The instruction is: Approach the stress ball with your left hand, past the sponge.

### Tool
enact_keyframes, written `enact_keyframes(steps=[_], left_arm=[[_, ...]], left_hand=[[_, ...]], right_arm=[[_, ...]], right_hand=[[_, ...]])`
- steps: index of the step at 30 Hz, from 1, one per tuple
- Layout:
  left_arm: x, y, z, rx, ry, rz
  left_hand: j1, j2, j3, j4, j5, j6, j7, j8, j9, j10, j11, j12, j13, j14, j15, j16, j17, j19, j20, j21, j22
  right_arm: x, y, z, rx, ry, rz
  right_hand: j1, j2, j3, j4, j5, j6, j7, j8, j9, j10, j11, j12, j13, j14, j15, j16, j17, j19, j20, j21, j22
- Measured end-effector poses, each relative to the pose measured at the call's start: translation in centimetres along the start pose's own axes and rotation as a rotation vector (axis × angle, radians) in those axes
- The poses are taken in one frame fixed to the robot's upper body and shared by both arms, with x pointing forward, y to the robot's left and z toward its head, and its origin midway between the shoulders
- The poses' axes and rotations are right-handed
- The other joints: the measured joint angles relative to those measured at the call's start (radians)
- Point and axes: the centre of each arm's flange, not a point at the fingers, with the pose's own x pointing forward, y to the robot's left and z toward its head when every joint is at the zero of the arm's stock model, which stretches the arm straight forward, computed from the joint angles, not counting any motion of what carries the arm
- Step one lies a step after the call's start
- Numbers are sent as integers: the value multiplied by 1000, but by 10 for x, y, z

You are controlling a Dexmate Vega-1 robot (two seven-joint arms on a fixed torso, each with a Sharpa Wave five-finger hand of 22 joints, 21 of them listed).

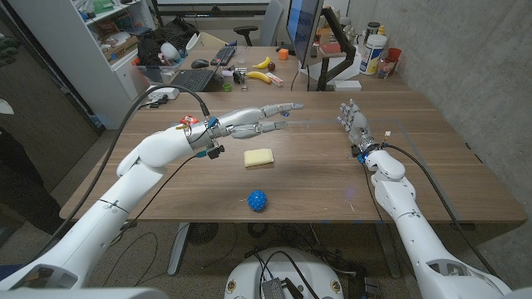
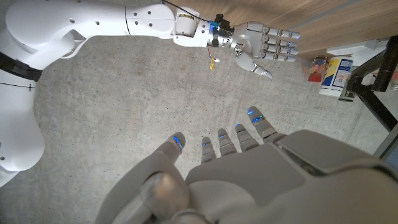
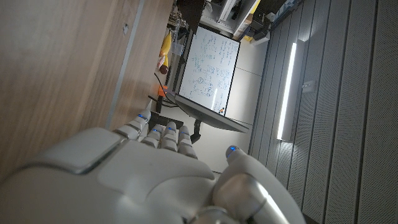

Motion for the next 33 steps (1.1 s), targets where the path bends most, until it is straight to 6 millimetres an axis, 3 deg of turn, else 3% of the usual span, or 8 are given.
enact_keyframes(steps=[11, 33], left_arm=[[-2, -3, 0, -2, 13, -30], [-3, -11, 1, -1, 41, -92]], left_hand=[[12, 4, 4, -4, -1, 0, 0, 0, 0, 0, 0, 0, 0, 0, 0, 0, 0, 0, 0, 0, 0], [22, 4, 14, 6, -8, 4, -4, 0, 5, -11, 11, 0, 5, -3, 3, -7, 3, -2, 9, -11, 0]], right_arm=[[-2, 2, 0, -1, -1, 0], [-3, 4, 0, -2, -3, 0]], right_hand=[[0, 0, 0, 0, 0, 4, -4, 0, 0, -2, -13, 4, 0, 0, 0, 0, 0, 0, 0, 0, 0], [0, 0, 0, 0, 0, 0, -7, 0, 0, -2, -13, 8, 0, 0, 0, 0, 0, 0, 0, -4, 0]])
